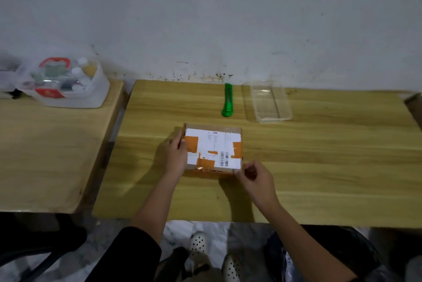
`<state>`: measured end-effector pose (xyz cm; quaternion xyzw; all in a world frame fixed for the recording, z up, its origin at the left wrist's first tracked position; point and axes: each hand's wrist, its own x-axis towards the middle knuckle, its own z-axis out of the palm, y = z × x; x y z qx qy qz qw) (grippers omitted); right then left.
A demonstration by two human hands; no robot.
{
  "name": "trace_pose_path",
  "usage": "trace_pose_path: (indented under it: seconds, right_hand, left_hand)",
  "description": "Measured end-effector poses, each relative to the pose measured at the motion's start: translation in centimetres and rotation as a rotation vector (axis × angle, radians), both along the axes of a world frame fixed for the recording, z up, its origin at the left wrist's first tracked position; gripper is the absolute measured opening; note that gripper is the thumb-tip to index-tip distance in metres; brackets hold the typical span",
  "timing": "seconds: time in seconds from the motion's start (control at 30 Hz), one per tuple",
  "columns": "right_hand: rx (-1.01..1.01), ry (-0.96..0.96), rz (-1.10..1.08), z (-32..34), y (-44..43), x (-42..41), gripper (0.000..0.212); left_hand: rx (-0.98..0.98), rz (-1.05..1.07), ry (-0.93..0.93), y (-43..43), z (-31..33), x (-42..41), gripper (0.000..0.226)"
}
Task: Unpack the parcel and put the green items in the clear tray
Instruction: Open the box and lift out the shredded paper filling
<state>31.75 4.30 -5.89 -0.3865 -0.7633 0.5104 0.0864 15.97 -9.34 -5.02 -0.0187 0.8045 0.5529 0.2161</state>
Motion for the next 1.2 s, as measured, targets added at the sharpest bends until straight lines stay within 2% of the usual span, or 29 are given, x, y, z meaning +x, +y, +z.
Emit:
trace_pose_path:
  seconds: [0.1, 0.27, 0.37, 0.5, 0.67, 0.8, 0.93, 1.03, 1.2]
  right_hand:
    - [0.152, 0.021, 0.026, -0.1, 0.7, 2.4, 0.023]
    - [0.455, 0.118, 0.274, 0.4, 1.5, 2.2, 0.017]
    - [0.517, 0.113, 0.447, 0.5, 1.2, 0.9, 0.018]
    - [0.539, 0.141, 0.59, 0.4, 0.9, -0.1, 0.014]
    - [0.47, 0.155, 0.589, 0.4, 1.5, -0.3, 0.014]
    - [0.509, 0.17, 0.577, -0.2, 1.2, -0.5, 0.009]
    - [0.525, 0.213, 0.522, -0.2, 0.5, -0.6, 0.015]
    - [0.532, 0.277, 0.482, 1.1, 0.7, -1.1, 0.01]
    - [0.623, 0.438, 0.39, 4.8, 2.4, -3.9, 0.014]
  left_hand:
    - [0.05, -0.027, -0.016, 0.7, -0.4, 1.6, 0.042]
    - [0.025, -0.05, 0.09, -0.7, -0.8, 4.9, 0.045]
    - [-0.019, -0.089, 0.183, -1.4, -0.8, 6.1, 0.045]
    - [-0.019, -0.14, 0.206, -1.9, -0.7, 6.5, 0.048]
    - [-0.014, -0.184, 0.215, -2.2, -0.8, 6.6, 0.049]
    - [-0.022, -0.191, 0.231, -2.2, -1.0, 6.5, 0.05]
    - [-0.061, -0.196, 0.279, -2.3, -0.8, 6.4, 0.047]
    - [-0.07, -0.208, 0.346, -2.1, 0.3, 6.0, 0.048]
    - [0.005, -0.252, 0.433, -0.1, 3.5, 3.4, 0.047]
